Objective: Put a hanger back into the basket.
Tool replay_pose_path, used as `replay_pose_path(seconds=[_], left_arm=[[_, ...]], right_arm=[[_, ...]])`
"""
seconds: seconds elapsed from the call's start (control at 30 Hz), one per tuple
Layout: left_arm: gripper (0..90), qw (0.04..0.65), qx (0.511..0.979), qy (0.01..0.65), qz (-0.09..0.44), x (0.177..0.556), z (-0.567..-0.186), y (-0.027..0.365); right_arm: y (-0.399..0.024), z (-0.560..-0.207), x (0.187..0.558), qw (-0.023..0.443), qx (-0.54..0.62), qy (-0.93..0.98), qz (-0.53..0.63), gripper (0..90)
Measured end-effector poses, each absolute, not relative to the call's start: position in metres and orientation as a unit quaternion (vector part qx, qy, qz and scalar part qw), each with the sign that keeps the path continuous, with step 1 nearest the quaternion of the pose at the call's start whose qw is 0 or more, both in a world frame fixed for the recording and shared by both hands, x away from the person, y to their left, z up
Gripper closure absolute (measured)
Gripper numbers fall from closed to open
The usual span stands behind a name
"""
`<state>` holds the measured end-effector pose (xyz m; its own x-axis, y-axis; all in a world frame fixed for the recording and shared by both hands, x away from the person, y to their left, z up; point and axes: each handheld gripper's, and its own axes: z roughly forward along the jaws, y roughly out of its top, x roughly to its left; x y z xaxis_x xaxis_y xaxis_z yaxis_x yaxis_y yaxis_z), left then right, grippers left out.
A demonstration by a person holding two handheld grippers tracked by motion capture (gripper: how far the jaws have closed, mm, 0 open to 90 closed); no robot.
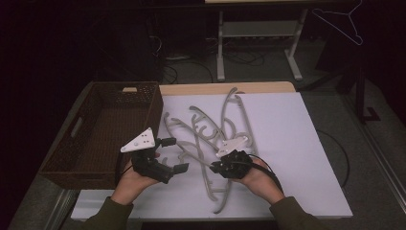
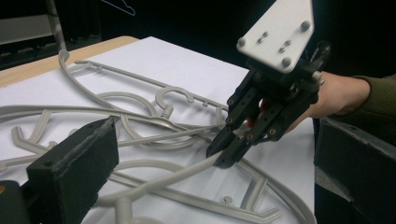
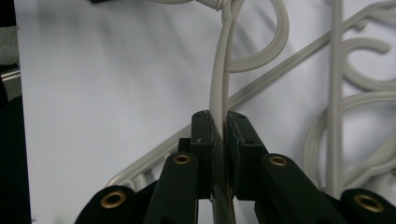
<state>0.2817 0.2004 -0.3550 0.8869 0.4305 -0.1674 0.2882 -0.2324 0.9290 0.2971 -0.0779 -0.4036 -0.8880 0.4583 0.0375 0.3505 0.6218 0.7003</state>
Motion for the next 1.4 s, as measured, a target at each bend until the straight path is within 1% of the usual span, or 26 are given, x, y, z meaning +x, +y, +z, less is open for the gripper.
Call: replay_pose_path(seconds=[0.2, 0.23, 0.3, 0.33, 0.47, 0.6, 0.63, 0.67, 0.7, 0.8, 0.93, 0.97, 1.13, 1.27, 1.4], left_arm=[[0.0, 0.581, 0.779, 0.228, 0.064, 0.280, -0.351, 0.202], [0.0, 0.581, 0.778, 0.228, 0.065, 0.280, -0.351, 0.202], [0.0, 0.580, 0.780, 0.227, 0.066, 0.280, -0.351, 0.203], [0.0, 0.580, 0.780, 0.228, 0.066, 0.280, -0.351, 0.203], [0.0, 0.579, 0.780, 0.229, 0.066, 0.281, -0.351, 0.204], [0.0, 0.578, 0.780, 0.230, 0.066, 0.281, -0.351, 0.204], [0.0, 0.577, 0.781, 0.231, 0.065, 0.281, -0.352, 0.204], [0.0, 0.577, 0.781, 0.231, 0.065, 0.281, -0.352, 0.204], [0.0, 0.576, 0.781, 0.230, 0.065, 0.281, -0.353, 0.203], [0.0, 0.572, 0.784, 0.231, 0.062, 0.282, -0.355, 0.202], [0.0, 0.566, 0.788, 0.233, 0.060, 0.283, -0.359, 0.199], [0.0, 0.563, 0.791, 0.232, 0.062, 0.283, -0.360, 0.198], [0.0, 0.556, 0.794, 0.236, 0.061, 0.285, -0.366, 0.197], [0.0, 0.548, 0.799, 0.239, 0.058, 0.286, -0.371, 0.195], [0.0, 0.544, 0.802, 0.240, 0.058, 0.288, -0.374, 0.194]], right_arm=[[-0.085, -0.394, 0.294, 0.099, 0.228, 0.890, 0.383, 81.5], [-0.088, -0.389, 0.291, 0.119, 0.227, 0.884, 0.391, 81.6], [-0.089, -0.387, 0.289, 0.124, 0.228, 0.882, 0.393, 81.6], [-0.091, -0.384, 0.288, 0.137, 0.221, 0.883, 0.391, 81.7], [-0.099, -0.380, 0.284, 0.141, 0.217, 0.882, 0.393, 81.6], [-0.111, -0.381, 0.282, 0.129, 0.205, 0.892, 0.382, 81.5], [-0.120, -0.385, 0.282, 0.117, 0.194, 0.901, 0.371, 81.4], [-0.120, -0.385, 0.282, 0.117, 0.194, 0.901, 0.371, 81.4], [-0.129, -0.389, 0.283, 0.106, 0.191, 0.904, 0.367, 81.3], [-0.139, -0.393, 0.284, 0.087, 0.201, 0.903, 0.369, 81.2], [-0.139, -0.402, 0.286, 0.075, 0.195, 0.913, 0.350, 81.0], [-0.139, -0.404, 0.287, 0.079, 0.187, 0.917, 0.345, 81.0], [-0.143, -0.412, 0.288, 0.055, 0.185, 0.925, 0.326, 80.8], [-0.148, -0.420, 0.289, 0.050, 0.180, 0.932, 0.312, 80.4], [-0.150, -0.420, 0.290, 0.046, 0.184, 0.930, 0.314, 80.0]])
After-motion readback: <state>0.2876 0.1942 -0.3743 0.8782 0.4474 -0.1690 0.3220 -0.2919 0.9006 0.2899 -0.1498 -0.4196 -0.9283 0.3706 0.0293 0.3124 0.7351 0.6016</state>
